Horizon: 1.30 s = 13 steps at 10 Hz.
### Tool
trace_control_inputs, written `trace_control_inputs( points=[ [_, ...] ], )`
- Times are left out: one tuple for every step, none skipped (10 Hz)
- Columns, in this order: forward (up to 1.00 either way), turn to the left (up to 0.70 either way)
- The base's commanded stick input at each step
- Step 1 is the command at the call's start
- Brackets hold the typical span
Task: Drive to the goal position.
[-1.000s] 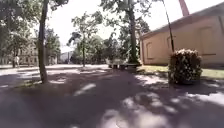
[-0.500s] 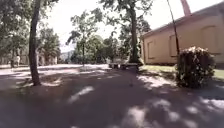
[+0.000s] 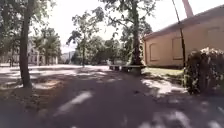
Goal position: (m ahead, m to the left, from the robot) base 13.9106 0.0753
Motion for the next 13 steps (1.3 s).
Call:
trace_control_inputs(
  points=[
    [0.85, 0.00],
    [0.85, 0.00],
    [0.85, 0.00],
    [0.85, 0.00],
    [0.85, 0.00],
    [0.85, 0.00],
    [0.85, 0.00],
    [0.85, 0.00],
    [0.85, 0.00],
    [0.85, 0.00],
    [0.85, 0.00],
    [0.85, 0.00],
    [0.85, 0.00]
  ],
)
